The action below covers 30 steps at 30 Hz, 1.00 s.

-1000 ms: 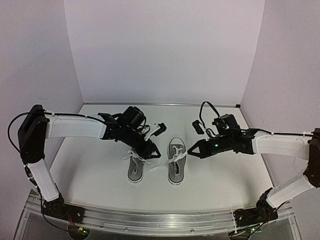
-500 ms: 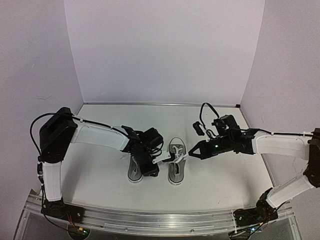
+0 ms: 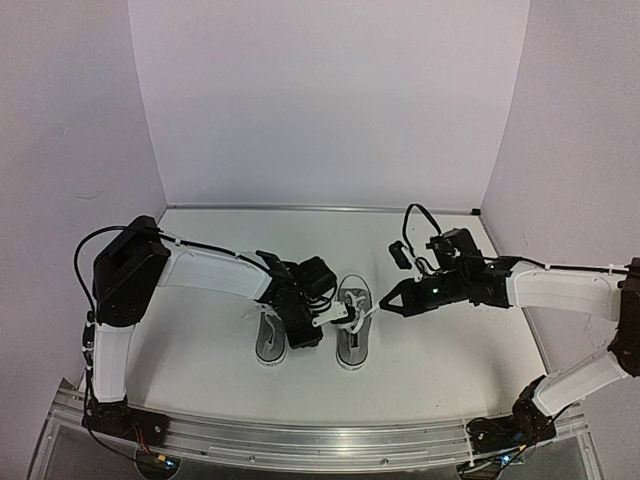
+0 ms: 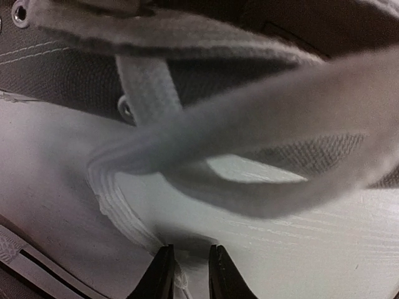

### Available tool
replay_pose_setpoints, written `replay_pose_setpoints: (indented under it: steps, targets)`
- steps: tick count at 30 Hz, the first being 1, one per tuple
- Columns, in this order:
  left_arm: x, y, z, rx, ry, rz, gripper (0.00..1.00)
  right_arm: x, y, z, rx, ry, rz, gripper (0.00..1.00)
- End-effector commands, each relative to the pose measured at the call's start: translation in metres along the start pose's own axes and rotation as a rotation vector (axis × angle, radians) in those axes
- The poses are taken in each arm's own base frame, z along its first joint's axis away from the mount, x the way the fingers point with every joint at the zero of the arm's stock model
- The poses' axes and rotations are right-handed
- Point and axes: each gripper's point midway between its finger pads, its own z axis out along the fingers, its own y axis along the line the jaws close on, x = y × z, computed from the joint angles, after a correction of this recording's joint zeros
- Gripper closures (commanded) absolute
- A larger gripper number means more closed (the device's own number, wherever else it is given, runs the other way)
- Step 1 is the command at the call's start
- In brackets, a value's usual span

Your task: Tie the shoes

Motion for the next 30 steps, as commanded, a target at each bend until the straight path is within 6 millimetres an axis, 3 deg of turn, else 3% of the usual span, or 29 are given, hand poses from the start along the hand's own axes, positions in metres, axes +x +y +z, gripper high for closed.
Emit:
replay_pose_setpoints:
  steps: [1, 4, 14, 19, 21, 30]
  targets:
    - [0.012, -0.001, 0.004, 0.007, 0.052, -0.023, 0.93, -0.006, -0.002, -0.010, 0.020, -0.035, 0.005, 1.00]
    - [0.012, -0.003, -0.006, 0.008, 0.036, -0.037, 1.00, -0.004, -0.004, -0.012, 0.030, -0.033, 0.010, 1.00]
    - [0.002, 0.004, -0.043, 0.003, -0.067, -0.126, 0.98, 0.002, -0.011, -0.017, 0.062, -0.031, 0.024, 1.00]
    - [0.004, 0.009, -0.031, 0.012, -0.028, -0.148, 0.72, 0.002, -0.011, -0.017, 0.060, -0.026, 0.024, 1.00]
    - [0.005, 0.010, -0.022, 0.017, -0.011, -0.152, 0.66, 0.002, -0.011, -0.017, 0.061, -0.026, 0.024, 1.00]
    - [0.004, 0.019, 0.005, 0.005, 0.013, -0.184, 0.57, 0.003, -0.011, -0.018, 0.063, -0.024, 0.024, 1.00]
